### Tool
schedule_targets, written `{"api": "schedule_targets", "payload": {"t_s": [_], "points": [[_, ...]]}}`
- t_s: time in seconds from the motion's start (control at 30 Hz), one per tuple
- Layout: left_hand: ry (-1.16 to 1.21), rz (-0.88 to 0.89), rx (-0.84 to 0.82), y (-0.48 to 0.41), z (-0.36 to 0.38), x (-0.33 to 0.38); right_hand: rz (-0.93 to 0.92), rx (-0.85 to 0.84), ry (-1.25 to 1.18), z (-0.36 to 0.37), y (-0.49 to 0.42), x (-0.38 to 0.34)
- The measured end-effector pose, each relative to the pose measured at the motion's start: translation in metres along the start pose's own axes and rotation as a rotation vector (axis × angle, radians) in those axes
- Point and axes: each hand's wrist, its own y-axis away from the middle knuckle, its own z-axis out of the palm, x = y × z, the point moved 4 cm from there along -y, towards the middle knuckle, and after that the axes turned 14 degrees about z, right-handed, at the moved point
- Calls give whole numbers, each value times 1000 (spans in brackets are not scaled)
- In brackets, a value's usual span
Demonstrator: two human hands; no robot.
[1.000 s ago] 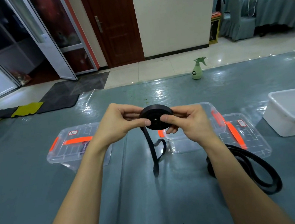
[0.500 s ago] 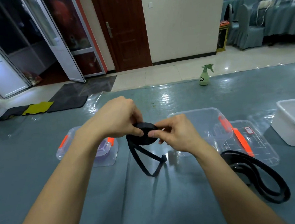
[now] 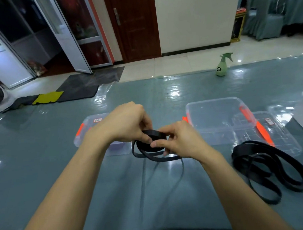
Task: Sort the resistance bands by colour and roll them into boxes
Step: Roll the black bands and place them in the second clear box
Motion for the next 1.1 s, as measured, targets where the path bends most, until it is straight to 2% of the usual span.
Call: {"api": "schedule_targets", "payload": {"t_s": [0.03, 0.1, 0.2, 0.37, 0.47, 0.53, 0.63, 0.7, 0.77, 0.83, 0.93, 1.1], "points": [[59, -6, 20, 0, 7, -3, 27, 16, -34, 0, 2, 7], [325, -32, 85, 2, 26, -10, 87, 28, -122, -5, 7, 22], [740, -70, 286, 11, 62, -16, 123, 36, -298, -24, 16, 34], [928, -78, 479, -2, 94, -9, 162, -17, -479, -41, 16, 49], [881, -81, 442, -18, 93, -2, 186, -46, -479, -52, 21, 62], [629, -54, 315, -37, 89, 6, 232, -18, -229, -63, 24, 75], [32, -12, 93, -71, 80, 32, 241, 65, 115, -80, 20, 80], [-143, 33, 11, -94, 76, 52, 219, 28, 235, -81, 15, 83], [-259, 97, -77, -116, 81, 73, 228, 3, 392, -80, 11, 95], [-332, 147, -127, -132, 90, 89, 229, 10, 449, -85, 11, 112], [-217, 129, -51, -148, 99, 92, 232, 1, 359, -110, 13, 136], [439, -74, 191, -141, 109, 67, 240, -3, -11, -149, 17, 161]]}}
